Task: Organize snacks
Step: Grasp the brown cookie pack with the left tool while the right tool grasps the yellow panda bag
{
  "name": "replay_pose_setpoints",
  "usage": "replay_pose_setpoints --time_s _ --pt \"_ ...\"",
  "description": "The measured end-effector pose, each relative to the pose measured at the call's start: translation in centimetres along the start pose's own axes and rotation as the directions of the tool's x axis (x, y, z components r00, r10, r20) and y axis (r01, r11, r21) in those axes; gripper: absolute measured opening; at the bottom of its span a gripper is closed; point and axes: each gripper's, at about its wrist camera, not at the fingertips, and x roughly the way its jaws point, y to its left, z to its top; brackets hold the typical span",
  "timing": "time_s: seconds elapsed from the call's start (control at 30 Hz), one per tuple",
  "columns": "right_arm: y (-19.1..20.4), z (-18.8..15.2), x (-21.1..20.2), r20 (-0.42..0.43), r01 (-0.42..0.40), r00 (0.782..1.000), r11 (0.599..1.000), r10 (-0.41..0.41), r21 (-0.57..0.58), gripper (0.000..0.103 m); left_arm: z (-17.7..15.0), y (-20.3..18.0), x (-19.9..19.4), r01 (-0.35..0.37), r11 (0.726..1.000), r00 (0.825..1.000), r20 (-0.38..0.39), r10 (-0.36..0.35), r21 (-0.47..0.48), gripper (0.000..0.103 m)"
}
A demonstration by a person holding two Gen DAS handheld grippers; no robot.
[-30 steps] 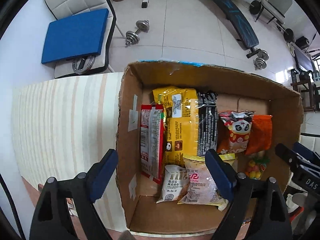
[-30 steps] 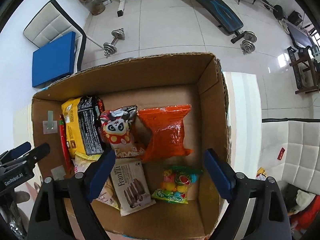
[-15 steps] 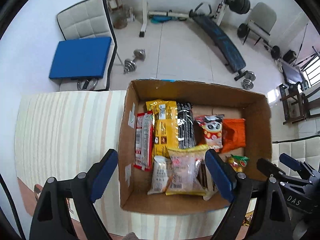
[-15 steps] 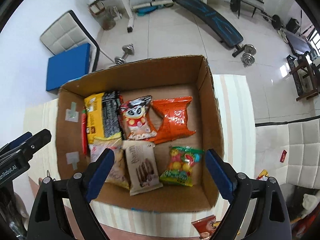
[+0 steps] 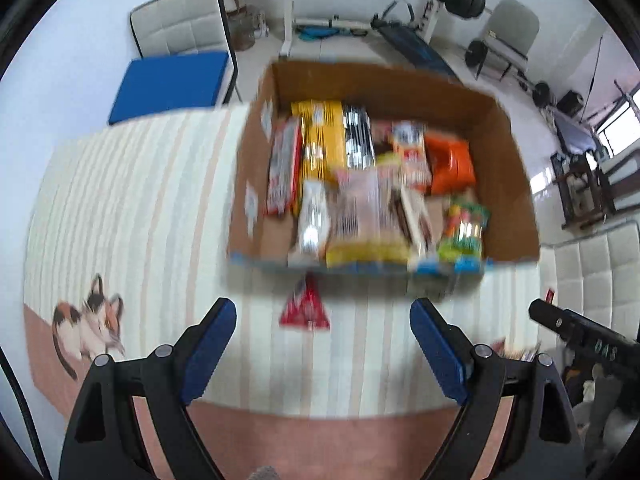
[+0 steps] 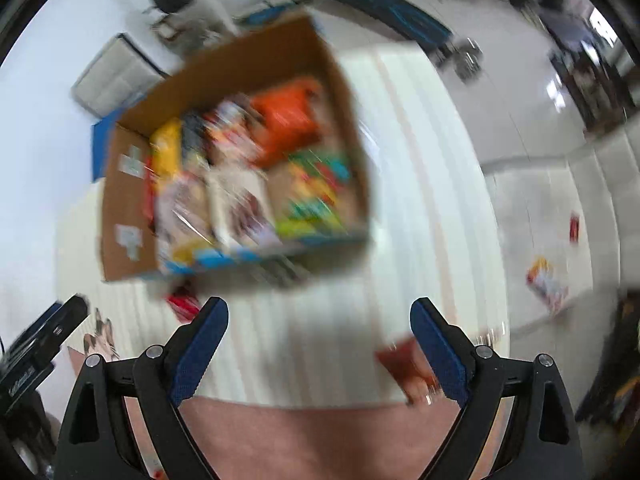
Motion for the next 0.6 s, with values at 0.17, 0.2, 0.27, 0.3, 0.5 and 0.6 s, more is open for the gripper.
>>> replay_pose_setpoints --time_s 0.17,0.2,0.27,0.3,0.5,0.6 --pt "-5.8 -2.9 3.7 -0.101 0.074 0.993 0.996 -0.069 0.051 0.095 -3.8 -0.3 3.0 0.008 1.000 0.996 -0.089 -0.009 -0.014 0.089" --pt "-6.5 -3.4 4.4 -0.121 0.076 0.990 0.996 -0.069 0.052 0.095 -4.4 -0.5 3.6 0.008 1.000 0.994 -0.105 -0.010 -0.016 0.089" --pt "-8.2 -4.2 5.1 -0.138 0.073 0.989 0.993 -0.061 0.089 0.095 -5.5 -1.2 5.0 0.013 1.000 0.990 -0.142 -0.016 -0.018 0.089" --pt "-9.1 -4.5 5.2 -0.135 0.078 0.989 0.991 -0.064 0.107 0.095 -5.8 -1.5 5.3 0.015 1.000 0.989 -0.149 -0.017 -0.015 0.089" --pt "-13.4 -5.2 6.6 -0.148 0.080 0.988 0.979 -0.052 0.190 0.095 -7.4 -6.2 7.7 0.040 0.998 0.979 -0.201 -0.028 0.053 0.089" --pt "-14.2 -4.8 8.3 -0.159 0.094 0.985 0.983 -0.069 0.158 0.095 -7.6 -9.3 8.6 0.049 0.993 0.975 -0.221 -0.025 0.103 0.089"
